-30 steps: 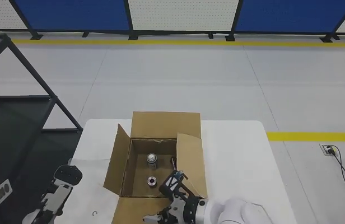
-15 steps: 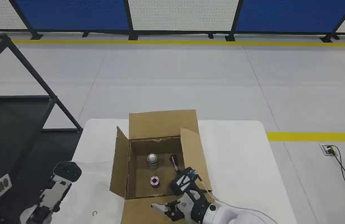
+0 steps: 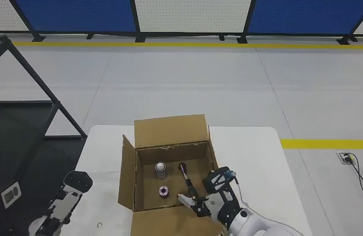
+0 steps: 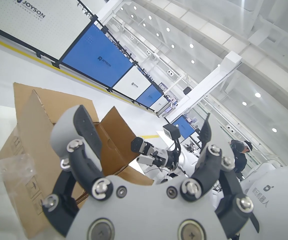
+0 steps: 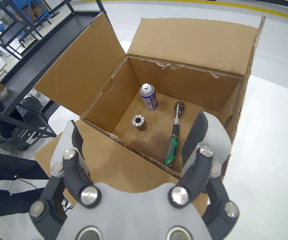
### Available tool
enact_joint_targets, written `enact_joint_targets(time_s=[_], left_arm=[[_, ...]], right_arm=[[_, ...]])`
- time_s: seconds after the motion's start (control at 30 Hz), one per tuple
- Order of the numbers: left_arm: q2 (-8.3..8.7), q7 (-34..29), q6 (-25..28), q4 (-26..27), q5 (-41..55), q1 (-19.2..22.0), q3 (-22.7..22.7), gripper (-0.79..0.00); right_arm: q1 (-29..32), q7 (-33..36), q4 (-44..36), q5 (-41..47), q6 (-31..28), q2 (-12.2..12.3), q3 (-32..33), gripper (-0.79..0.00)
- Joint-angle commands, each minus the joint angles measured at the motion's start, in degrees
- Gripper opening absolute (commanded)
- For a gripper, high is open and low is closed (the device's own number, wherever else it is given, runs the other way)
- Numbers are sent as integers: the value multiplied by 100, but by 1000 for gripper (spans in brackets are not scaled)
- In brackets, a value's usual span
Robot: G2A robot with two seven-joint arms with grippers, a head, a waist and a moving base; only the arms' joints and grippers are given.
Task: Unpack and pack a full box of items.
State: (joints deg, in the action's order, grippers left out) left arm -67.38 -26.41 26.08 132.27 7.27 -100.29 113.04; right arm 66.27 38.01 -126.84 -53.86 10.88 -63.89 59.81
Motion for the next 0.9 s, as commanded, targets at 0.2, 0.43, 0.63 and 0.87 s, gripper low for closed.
enact_joint_targets(time_s=[0.2,0.43,0.63,0.87], left_arm=[[15,-190,-16,89,-151,0,-195,0],[29,-318,-31,189,-268,27,-404,0],[74,-838,287,231,-488,171,-749,0],[109,-1026,199,165,-781,471,-1171,0]], right_arm=[[-142,54,623,828,-17,-13,746,0],[-342,121,1335,1274,102,-31,1148,0],[-376,476,1715,1972,-46,-28,1453,0],[-320,1058,1909,2679,-504,12,1718,0]])
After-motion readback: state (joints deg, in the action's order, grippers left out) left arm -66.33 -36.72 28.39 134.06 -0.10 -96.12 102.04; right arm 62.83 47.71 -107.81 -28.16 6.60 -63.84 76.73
